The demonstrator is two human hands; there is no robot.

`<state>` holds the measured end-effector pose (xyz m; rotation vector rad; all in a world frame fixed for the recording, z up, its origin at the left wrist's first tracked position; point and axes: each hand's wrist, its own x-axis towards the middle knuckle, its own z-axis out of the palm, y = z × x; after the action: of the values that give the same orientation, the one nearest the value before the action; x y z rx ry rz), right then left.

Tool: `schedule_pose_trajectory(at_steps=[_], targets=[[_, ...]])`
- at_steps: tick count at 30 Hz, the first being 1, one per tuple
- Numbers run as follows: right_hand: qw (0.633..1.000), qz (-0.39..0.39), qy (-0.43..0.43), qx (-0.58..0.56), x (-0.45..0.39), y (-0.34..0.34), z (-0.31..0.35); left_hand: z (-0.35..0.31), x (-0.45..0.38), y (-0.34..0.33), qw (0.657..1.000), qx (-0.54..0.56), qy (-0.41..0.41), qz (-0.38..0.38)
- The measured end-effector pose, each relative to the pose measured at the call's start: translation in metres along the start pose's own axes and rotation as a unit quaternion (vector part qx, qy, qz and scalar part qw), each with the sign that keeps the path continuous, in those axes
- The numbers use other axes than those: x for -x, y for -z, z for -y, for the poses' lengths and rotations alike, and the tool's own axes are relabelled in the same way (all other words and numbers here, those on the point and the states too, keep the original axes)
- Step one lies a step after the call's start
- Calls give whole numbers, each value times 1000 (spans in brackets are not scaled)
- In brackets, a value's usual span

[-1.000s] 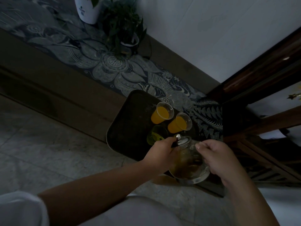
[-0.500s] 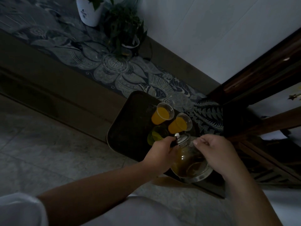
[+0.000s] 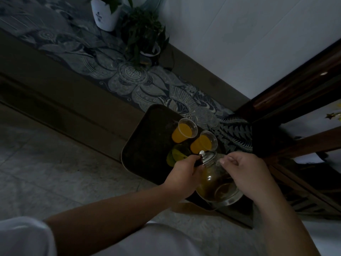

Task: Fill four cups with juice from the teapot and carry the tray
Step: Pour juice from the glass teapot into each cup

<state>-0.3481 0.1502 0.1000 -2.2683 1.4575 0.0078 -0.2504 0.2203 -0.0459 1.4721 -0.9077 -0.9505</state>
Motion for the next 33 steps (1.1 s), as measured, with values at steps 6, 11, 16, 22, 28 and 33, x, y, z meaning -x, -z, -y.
schedule_pose_trajectory(at_steps=[6, 11, 16, 22, 28, 33], targets=[[1000, 0, -4, -8, 4, 0, -2, 0, 2, 0, 1000, 11, 3, 1], [1000, -4, -5, 3, 6, -4, -4, 3, 4, -1, 1000, 9, 1, 4], [1000, 5, -1, 10, 8, -6, -4, 6, 4, -4, 1000, 15, -5, 2], [1000, 2, 5, 17, 11, -8, -4, 7, 5, -6, 1000, 20, 6, 8], [1000, -7, -2, 15, 11, -10, -3, 7, 6, -6, 1000, 17, 7, 8], [1000, -6, -4, 13, 11, -10, -3, 8, 6, -7, 1000, 14, 11, 2]])
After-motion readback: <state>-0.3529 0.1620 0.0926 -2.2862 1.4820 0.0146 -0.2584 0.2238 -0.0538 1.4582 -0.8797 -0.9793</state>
